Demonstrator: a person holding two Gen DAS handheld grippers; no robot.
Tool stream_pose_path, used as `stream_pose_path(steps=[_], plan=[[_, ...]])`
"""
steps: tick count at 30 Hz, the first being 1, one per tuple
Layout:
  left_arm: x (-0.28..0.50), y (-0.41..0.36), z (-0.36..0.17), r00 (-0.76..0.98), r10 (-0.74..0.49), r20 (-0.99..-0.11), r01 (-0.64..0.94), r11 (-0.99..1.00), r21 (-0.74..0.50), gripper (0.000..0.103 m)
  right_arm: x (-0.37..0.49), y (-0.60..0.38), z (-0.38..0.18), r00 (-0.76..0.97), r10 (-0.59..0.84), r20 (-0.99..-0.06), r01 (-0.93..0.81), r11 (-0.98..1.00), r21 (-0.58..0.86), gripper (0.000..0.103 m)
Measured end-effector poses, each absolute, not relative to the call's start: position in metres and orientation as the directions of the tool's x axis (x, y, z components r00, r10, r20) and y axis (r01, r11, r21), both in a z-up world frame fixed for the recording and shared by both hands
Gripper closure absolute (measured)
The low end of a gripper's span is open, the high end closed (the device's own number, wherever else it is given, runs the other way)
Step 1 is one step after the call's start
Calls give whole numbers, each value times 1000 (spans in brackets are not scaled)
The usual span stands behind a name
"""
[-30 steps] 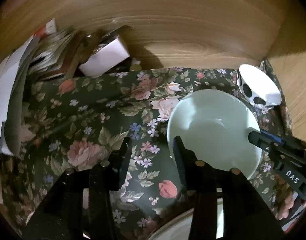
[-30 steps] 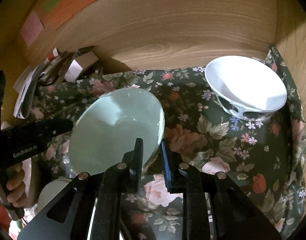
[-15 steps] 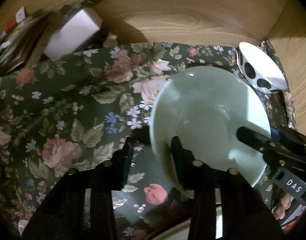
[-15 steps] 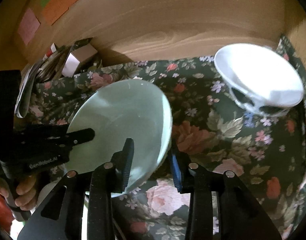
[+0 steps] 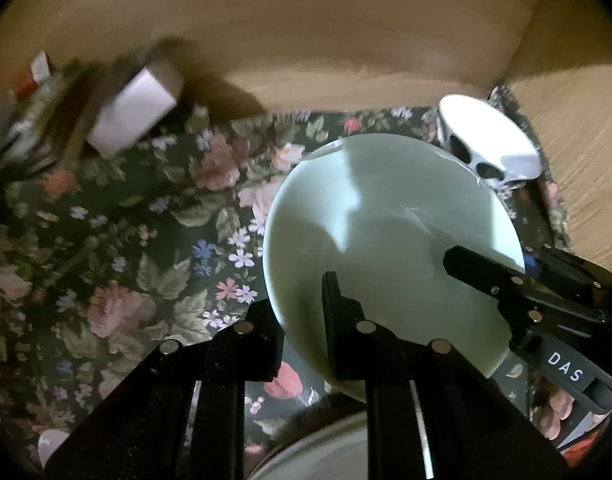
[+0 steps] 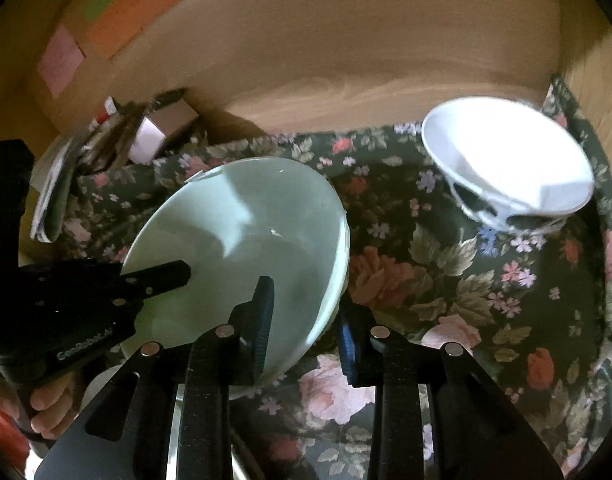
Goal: Organize plates and bowls
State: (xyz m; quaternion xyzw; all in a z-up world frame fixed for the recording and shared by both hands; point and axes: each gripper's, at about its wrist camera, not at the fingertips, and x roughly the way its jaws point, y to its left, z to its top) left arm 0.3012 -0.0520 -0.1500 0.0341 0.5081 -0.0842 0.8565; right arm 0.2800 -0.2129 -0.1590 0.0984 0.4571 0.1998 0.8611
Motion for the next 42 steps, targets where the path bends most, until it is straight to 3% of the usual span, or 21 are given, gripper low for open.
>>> stream_pose_path(steps=[18,42], plan=[[220,-11,-79,631,-145,-762,135,988,-76,86,215,-190,-81,622,469,-627,-353,883,310,77],[134,76,-79,679,-73,-731,0,995,-100,86,160,-109,-77,561,567,-604,-501,813,298,77]])
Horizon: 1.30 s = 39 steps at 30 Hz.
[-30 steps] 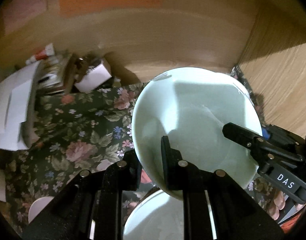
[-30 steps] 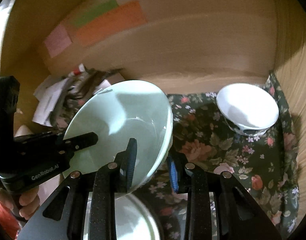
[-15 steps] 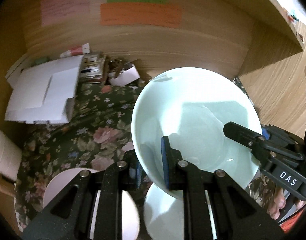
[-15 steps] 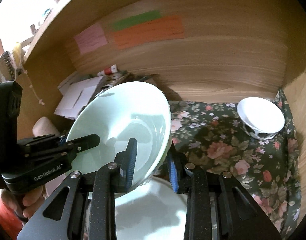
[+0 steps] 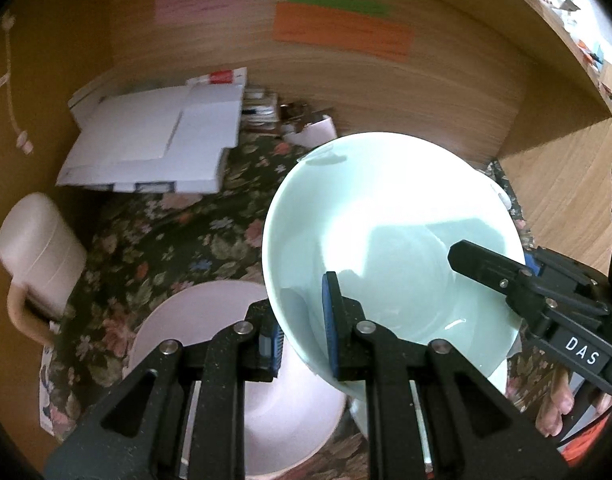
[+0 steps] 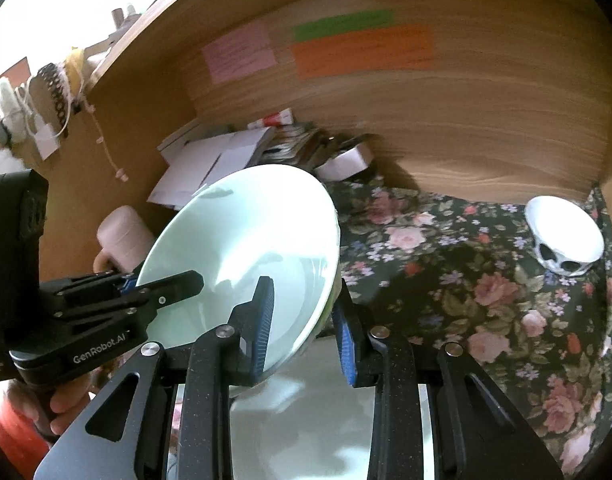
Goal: Organize plates and bowls
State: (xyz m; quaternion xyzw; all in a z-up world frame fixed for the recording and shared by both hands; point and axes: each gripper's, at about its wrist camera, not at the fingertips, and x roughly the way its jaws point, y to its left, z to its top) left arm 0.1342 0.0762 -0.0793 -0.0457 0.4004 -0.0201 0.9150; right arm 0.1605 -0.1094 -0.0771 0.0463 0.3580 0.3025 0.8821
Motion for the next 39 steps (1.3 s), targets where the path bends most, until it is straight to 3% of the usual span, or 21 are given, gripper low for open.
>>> stream_pose_path(steps=[39], plan=[[82,159,-134,613,43,-789,-160,985,-70,86,141,-2,-135,318,592,-741,-640,710,293,76]])
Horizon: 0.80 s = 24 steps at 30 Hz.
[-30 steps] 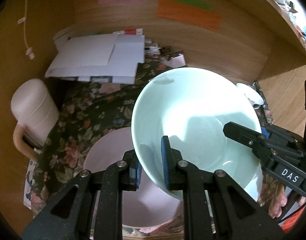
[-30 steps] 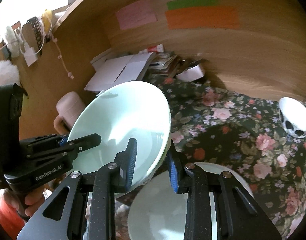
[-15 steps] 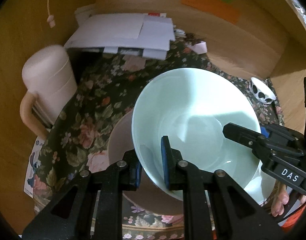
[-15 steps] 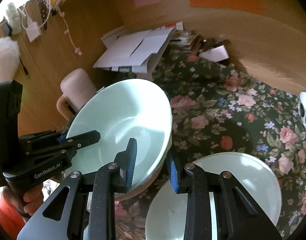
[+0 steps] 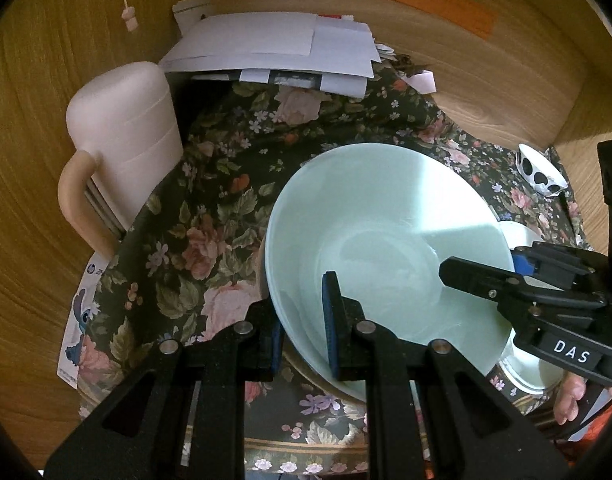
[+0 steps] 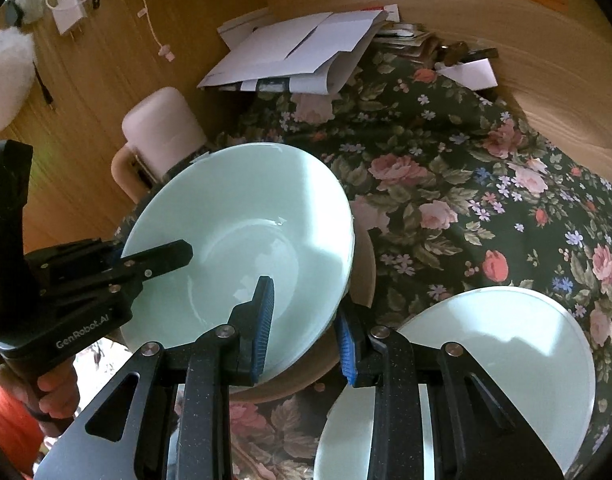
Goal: Organize plates and bowls
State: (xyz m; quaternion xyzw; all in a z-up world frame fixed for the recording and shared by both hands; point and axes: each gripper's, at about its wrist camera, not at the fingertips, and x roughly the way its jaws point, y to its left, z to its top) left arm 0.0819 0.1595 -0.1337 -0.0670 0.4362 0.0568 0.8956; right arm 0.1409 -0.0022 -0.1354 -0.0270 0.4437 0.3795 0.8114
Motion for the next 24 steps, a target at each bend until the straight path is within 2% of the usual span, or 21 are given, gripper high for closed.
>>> stream_pose_path(steps=[24], plan=[[95,158,-136,592,48,-805,-146,988,-49,86,132,-14,-126,347,564,-750,-622,737,266,70]])
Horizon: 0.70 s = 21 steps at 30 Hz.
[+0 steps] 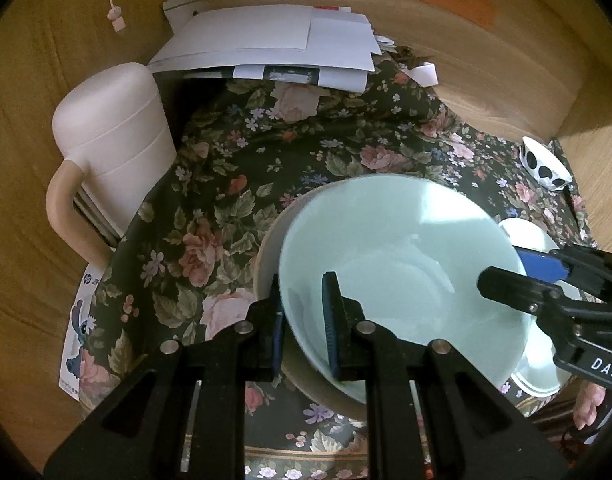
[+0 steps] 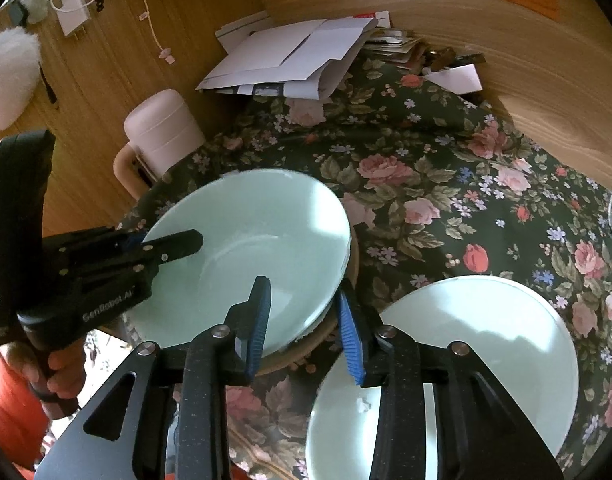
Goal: Organize plates and bowls
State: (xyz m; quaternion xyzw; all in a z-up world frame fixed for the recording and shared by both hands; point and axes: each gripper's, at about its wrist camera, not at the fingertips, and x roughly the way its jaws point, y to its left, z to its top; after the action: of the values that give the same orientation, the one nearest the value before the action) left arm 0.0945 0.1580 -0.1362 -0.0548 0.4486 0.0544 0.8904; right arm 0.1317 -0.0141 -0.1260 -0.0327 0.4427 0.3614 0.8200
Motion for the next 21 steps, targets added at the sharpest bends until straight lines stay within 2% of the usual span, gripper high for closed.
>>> stream_pose_path(steps=[9,12,16,21], plan=[[103,158,-123,627,109,-771,-171,985,0,84,132,-22,-123,376,583,-720,-620,736,273,69],[105,159,-118,632,104,-768,-157,988,5,72,131,-22,-119,394,581,-712,-631,734,249,65],[103,155,-106,663,136,-736,-168,985,31,43,134,-27,-119,401,584,-705,-627,736,253,57],[101,135,-85,709,119,-695,-129,991,39,30,140,-47,-108,468,569,-676,-594,769,236,54]])
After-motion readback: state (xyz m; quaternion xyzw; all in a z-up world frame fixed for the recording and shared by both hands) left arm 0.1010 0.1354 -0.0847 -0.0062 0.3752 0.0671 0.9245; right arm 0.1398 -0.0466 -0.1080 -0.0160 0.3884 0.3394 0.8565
